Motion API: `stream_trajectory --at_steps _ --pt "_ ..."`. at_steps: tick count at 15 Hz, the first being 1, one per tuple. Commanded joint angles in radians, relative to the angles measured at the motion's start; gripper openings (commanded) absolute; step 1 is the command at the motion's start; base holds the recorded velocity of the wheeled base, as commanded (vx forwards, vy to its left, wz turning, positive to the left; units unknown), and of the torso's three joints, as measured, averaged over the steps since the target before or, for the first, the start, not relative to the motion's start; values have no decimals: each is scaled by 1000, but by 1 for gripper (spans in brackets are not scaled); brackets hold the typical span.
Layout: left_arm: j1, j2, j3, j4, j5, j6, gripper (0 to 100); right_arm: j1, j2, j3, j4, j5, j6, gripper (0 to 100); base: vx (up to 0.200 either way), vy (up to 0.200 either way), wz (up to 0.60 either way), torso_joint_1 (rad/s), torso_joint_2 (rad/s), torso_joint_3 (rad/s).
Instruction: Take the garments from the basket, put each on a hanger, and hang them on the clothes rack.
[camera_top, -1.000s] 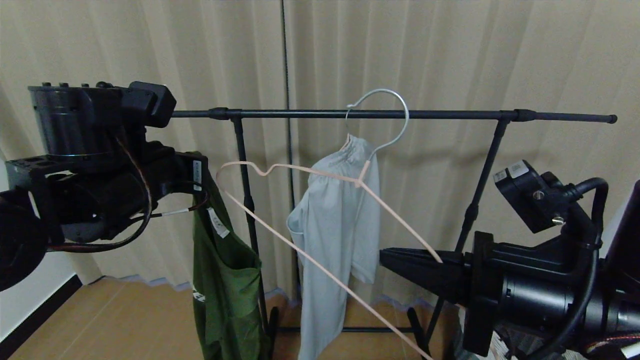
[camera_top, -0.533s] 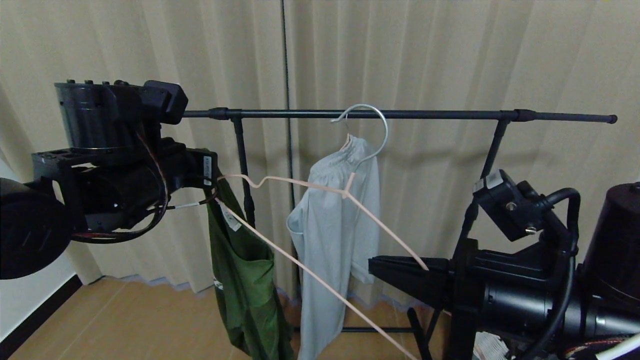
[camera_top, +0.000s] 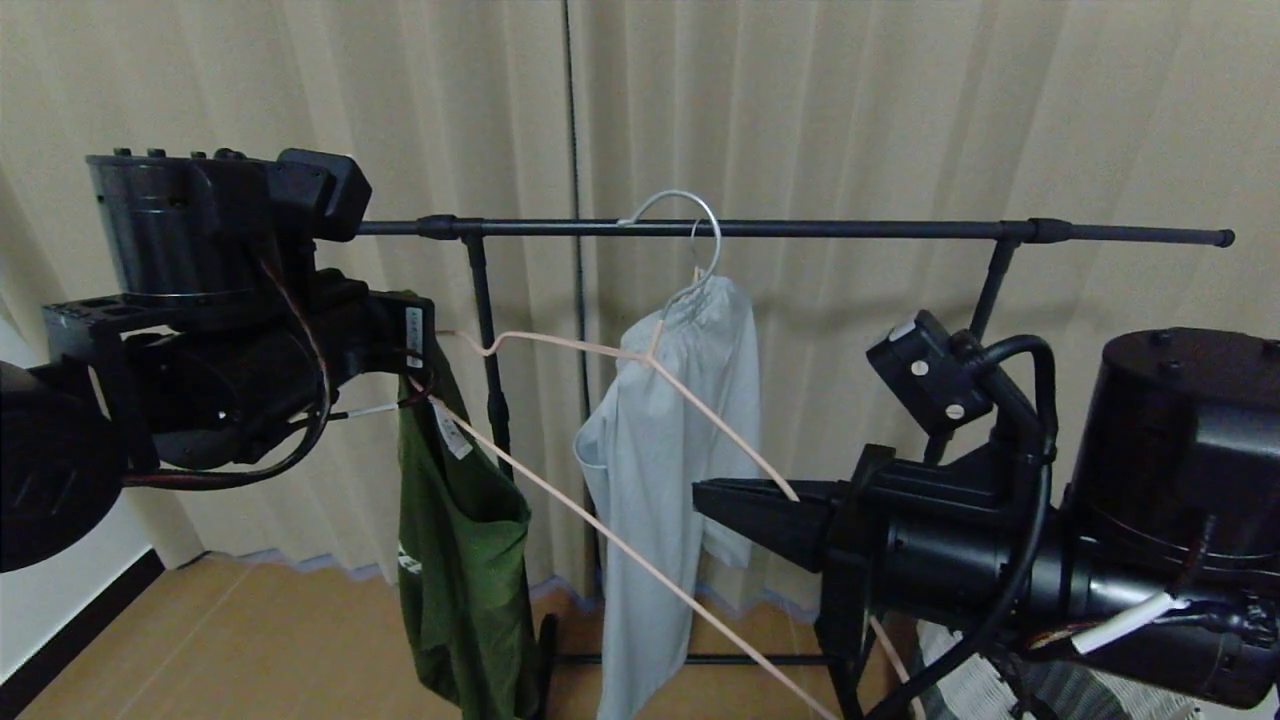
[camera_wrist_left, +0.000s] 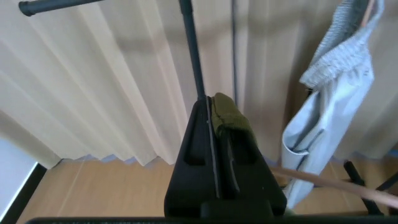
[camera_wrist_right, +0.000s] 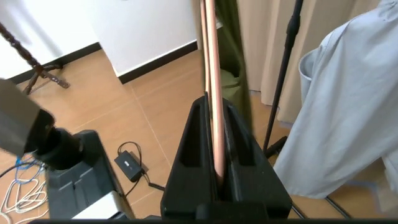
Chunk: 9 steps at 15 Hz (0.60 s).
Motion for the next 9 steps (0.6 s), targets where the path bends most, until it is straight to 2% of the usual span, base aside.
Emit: stream_trajectory --at_steps 1,3,7,9 --pt "-1 -9 1 0 0 -11 0 -6 59 -23 -31 -1 1 0 0 0 0 0 0 0" --pt "-1 -19 15 0 0 -15 0 -20 116 -35 -94 1 -1 0 0 0 0 0 0 0" --pt "-6 -64 39 0 3 -15 0 -20 194 -79 -106 3 3 0 0 0 0 0 0 0" --pt "-44 -98 65 0 3 -17 0 -20 249 -139 -106 1 7 0 0 0 0 0 0 0"
